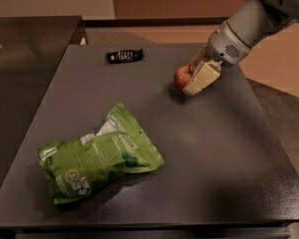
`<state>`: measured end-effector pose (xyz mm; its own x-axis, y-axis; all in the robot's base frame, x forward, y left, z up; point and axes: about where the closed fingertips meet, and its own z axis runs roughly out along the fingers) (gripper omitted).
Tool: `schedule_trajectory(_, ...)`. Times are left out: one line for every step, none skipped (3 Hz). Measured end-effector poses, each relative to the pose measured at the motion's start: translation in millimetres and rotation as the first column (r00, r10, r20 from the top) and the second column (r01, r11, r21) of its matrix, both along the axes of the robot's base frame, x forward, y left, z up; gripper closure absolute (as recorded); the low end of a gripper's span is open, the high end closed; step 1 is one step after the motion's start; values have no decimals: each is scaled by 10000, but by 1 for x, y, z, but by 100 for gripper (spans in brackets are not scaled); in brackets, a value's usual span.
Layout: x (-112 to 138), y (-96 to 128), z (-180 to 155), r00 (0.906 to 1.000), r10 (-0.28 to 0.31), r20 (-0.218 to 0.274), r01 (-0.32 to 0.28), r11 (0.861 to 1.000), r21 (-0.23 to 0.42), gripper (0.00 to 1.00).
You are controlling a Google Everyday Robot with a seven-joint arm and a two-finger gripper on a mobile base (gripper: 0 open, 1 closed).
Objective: Move apple near green rice chip bag
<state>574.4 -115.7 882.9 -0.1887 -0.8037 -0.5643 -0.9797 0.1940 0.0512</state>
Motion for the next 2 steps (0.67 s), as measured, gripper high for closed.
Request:
schedule_trajectory(-26, 38, -7, 9878, 1551, 142, -1554, 9876, 217, 100)
schedule_trajectory(-42, 68, -12, 9622, 2702, 337, -2714, 9617, 377, 100)
